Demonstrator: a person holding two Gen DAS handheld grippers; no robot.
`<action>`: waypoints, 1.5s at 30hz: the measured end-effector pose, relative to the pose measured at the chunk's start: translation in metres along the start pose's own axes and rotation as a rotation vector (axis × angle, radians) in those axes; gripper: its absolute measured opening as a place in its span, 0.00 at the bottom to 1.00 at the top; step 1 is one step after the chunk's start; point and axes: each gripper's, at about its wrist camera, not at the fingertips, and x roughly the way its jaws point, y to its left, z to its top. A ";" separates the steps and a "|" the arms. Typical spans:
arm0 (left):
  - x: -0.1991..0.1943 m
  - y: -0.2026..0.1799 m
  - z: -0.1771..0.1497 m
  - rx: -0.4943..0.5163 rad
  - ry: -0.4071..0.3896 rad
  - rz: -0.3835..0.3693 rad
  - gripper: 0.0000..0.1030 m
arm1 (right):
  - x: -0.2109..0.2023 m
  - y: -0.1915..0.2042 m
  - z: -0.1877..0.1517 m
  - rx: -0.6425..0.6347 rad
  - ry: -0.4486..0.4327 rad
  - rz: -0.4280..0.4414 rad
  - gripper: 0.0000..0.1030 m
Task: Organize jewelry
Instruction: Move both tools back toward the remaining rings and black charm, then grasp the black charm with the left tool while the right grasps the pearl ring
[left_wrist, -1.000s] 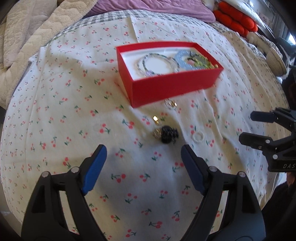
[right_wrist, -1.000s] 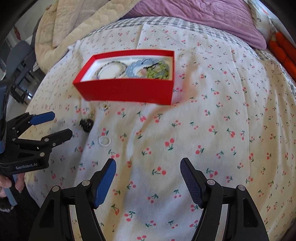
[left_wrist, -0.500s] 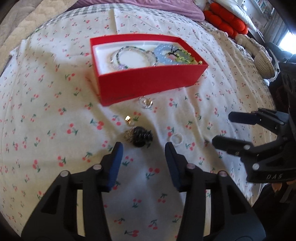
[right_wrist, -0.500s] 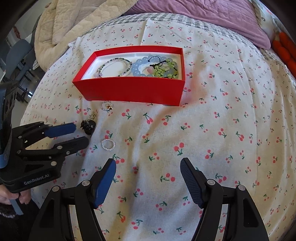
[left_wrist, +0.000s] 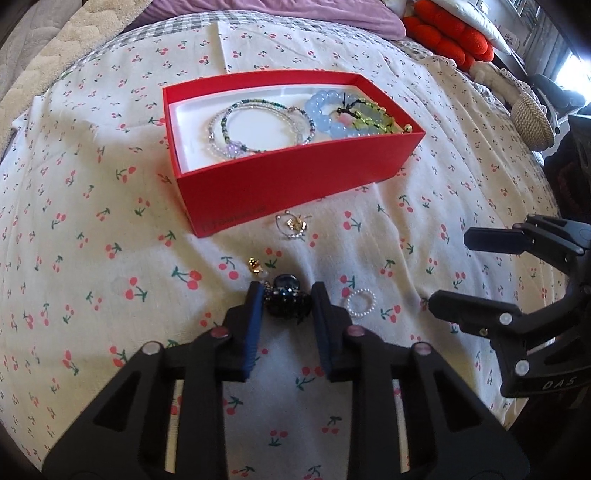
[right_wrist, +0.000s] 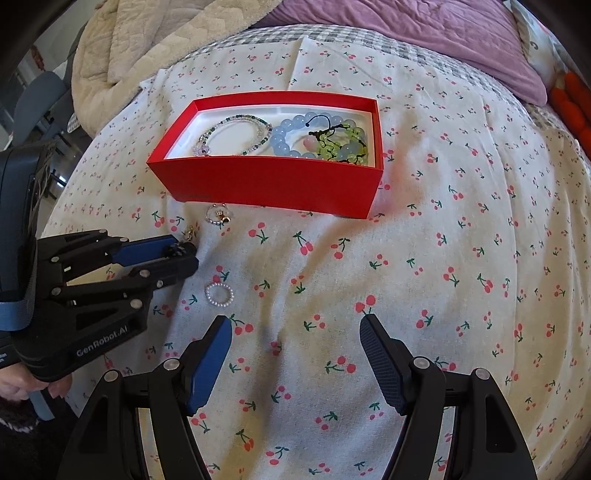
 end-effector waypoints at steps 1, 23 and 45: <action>-0.001 0.000 0.000 0.002 -0.005 0.004 0.26 | 0.000 -0.001 0.000 0.000 -0.001 0.000 0.71; -0.033 0.034 -0.027 -0.021 -0.004 0.017 0.25 | 0.014 0.025 -0.002 -0.074 0.023 0.073 0.67; -0.034 0.052 -0.055 0.040 0.042 -0.028 0.44 | 0.044 0.064 0.001 -0.198 -0.017 0.101 0.50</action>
